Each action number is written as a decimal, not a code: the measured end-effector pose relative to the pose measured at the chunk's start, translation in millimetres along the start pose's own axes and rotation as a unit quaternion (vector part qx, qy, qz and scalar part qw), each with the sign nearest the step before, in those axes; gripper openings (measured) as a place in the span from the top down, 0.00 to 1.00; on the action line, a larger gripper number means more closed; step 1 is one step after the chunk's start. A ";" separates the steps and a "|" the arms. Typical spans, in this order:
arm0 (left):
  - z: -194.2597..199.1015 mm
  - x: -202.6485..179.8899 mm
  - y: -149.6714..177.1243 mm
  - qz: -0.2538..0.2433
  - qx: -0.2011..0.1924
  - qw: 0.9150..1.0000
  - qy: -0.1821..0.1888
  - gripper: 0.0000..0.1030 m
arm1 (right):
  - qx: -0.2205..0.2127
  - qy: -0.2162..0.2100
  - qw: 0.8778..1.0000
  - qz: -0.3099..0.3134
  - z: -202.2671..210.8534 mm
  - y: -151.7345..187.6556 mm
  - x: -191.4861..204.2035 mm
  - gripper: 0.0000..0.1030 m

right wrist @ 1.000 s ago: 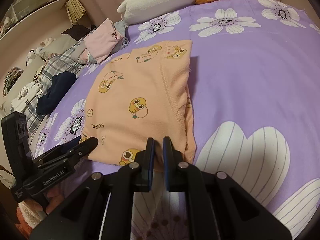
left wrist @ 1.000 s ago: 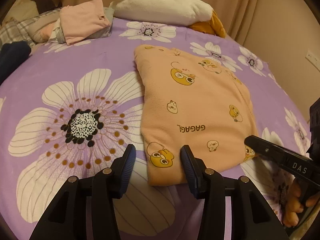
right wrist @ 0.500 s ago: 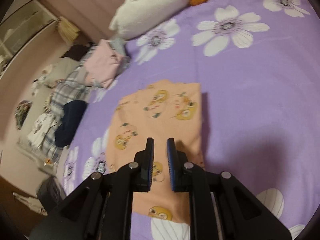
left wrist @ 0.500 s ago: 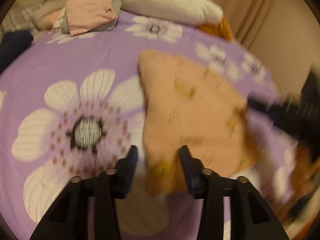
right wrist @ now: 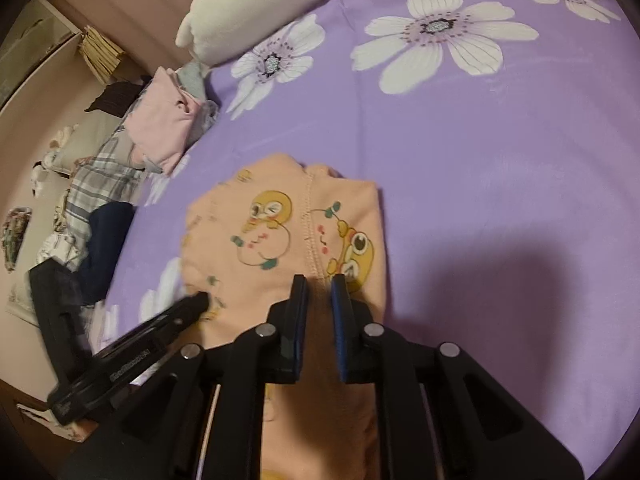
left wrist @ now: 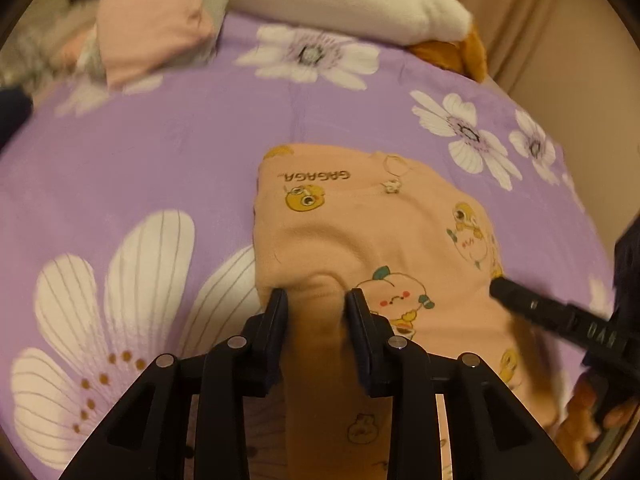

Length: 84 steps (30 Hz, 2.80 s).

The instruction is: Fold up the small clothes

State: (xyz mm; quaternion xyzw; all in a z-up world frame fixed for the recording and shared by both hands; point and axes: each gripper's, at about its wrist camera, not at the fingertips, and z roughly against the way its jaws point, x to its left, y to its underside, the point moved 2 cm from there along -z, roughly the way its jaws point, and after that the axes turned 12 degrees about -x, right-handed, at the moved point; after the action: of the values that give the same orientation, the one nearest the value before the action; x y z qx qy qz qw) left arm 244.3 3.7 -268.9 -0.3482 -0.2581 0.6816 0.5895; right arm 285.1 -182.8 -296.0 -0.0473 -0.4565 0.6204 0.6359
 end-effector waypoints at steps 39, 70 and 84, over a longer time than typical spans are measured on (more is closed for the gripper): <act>183.2 -41.6 -19.5 -0.025 -0.129 0.990 -0.056 0.27 | -0.101 0.000 0.994 0.048 161.8 4.9 51.9 0.55; 295.7 -67.7 -14.6 0.004 -0.216 0.975 -0.041 0.01 | -0.207 0.093 0.965 0.127 299.7 20.7 94.8 0.00; 299.6 -73.8 -10.3 -0.017 -0.211 0.976 -0.042 0.01 | -0.206 0.108 0.962 0.144 299.3 24.8 105.4 0.00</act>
State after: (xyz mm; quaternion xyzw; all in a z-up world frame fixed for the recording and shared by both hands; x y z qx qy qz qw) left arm 21.9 -49.6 -61.4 -0.4311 -0.4266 0.6159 0.5029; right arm 55.6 -241.1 -83.3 -0.3094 -0.4916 0.5890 0.5618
